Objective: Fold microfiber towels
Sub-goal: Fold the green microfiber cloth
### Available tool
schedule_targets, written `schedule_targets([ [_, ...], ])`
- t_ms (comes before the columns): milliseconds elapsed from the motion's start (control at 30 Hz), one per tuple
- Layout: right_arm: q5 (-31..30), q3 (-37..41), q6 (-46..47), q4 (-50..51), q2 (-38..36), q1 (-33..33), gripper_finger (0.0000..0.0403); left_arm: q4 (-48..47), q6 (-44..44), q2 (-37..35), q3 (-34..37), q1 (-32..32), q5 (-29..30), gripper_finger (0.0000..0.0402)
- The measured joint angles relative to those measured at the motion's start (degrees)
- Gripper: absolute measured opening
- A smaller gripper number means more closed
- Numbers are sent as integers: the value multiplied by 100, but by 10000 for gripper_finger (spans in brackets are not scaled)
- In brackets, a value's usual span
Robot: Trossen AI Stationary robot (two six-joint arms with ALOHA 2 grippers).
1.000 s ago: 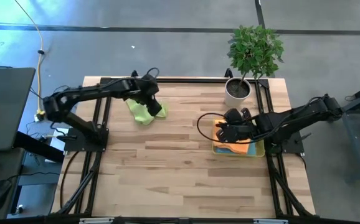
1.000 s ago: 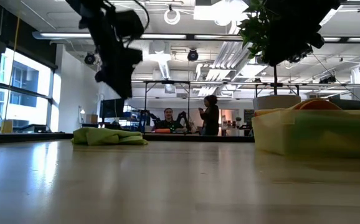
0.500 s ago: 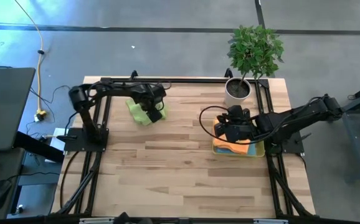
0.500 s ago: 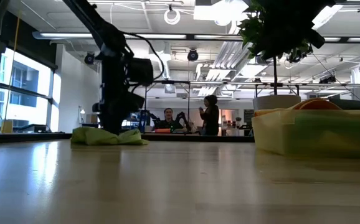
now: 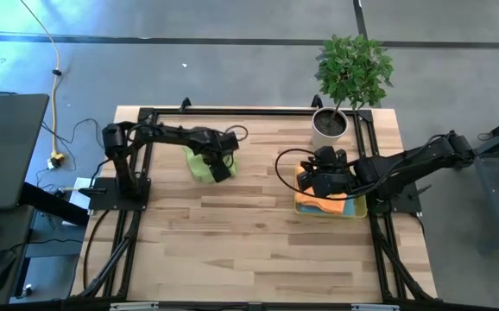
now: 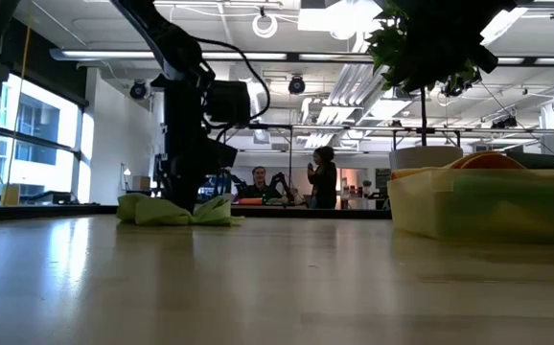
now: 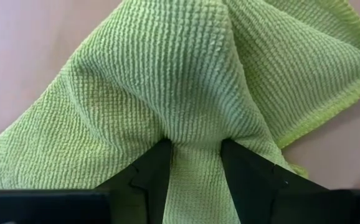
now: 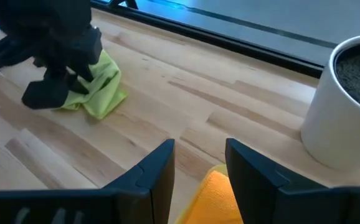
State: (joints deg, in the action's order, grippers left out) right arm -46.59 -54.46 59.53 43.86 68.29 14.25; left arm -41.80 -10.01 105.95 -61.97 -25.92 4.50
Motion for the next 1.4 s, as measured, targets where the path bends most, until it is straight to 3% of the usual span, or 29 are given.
schedule_targets([
  [233, 291, 0, 62, -59, 0, 116, 133, 116, -414, 36, -177, 876, 47, 138],
  [400, 337, 0, 102, -313, 2, 240, 133, 720, -987, 40, -203, 1425, -427, 138],
  [567, 352, 0, -70, -690, 2, 376, 133, 1585, -1384, 40, -205, 1988, -463, 138],
  [800, 324, 0, -718, -1586, 126, 530, 133, 2771, -1388, 88, -216, 2600, -155, 138],
  [967, 477, 0, -1450, -2768, 683, 547, 133, 3158, -1646, -13, -415, 2722, -663, 138],
  [1133, 538, 2, -2093, -3539, 1485, 543, 133, 2018, -1550, -128, -951, 2882, -940, 138],
  [1233, 603, 1, -1965, -3640, 1878, 543, 133, 753, -1533, -243, -1149, 3002, -934, 138],
  [1400, 1468, 2, -1990, -3654, 2314, 541, 133, -989, -1606, -389, -1275, 3259, -923, 138],
])
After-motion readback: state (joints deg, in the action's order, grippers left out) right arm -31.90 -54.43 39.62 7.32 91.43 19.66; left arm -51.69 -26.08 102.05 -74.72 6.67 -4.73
